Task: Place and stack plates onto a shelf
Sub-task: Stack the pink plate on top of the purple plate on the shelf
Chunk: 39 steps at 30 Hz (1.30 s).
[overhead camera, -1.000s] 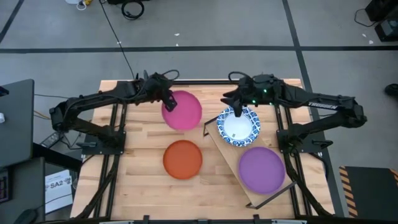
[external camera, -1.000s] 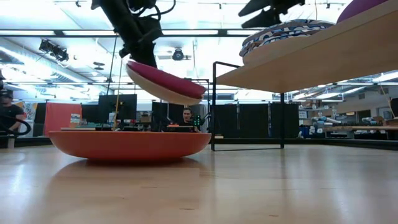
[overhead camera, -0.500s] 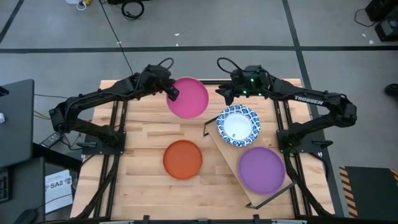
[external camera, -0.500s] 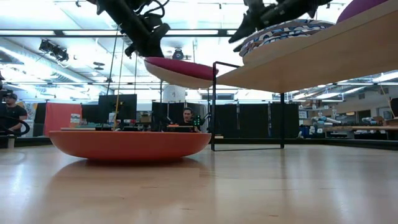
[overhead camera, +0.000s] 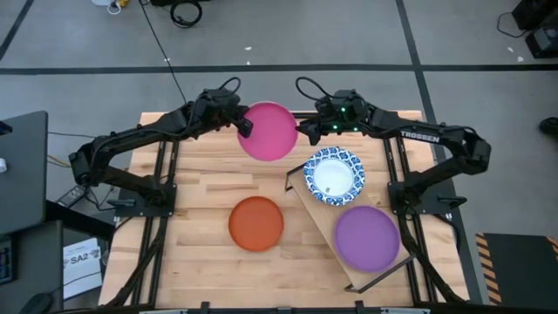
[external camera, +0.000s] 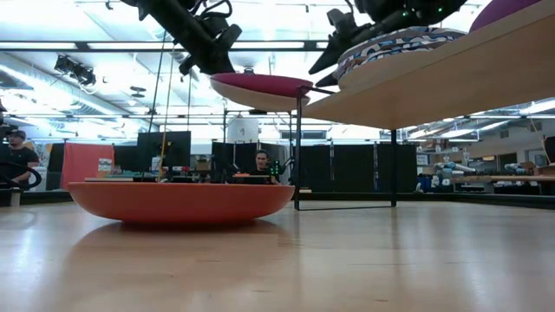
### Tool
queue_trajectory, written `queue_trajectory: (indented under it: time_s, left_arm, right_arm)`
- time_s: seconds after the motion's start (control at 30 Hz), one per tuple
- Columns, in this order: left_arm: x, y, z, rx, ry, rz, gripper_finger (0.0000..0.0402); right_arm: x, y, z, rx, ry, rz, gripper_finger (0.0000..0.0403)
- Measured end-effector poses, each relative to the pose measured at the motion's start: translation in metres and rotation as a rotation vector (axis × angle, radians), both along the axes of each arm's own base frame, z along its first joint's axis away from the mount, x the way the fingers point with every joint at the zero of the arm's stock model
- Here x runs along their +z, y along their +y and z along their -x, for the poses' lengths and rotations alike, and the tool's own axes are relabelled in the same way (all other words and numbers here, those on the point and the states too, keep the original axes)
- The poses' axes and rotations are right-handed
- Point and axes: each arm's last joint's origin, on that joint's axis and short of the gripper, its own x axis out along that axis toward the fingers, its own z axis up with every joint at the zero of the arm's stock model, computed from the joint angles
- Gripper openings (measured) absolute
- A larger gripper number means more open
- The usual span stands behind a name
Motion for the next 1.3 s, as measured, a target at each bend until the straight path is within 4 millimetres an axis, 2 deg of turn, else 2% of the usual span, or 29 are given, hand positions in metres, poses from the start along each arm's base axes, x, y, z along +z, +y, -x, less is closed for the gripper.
queue_trajectory:
  time_s: [0.73,1.3]
  left_arm:
    - [0.0029,0.0,-0.0018,0.012,-0.053,0.006,0.0012]
    - [0.0029,0.0,-0.0018,0.012,-0.053,0.005,0.0013]
  right_arm:
    - [-0.0059,-0.002,-0.005,0.006,0.007,-0.02,0.0161]
    - [-0.0064,-0.0024,-0.0046,-0.005,0.011,-0.026,0.008]
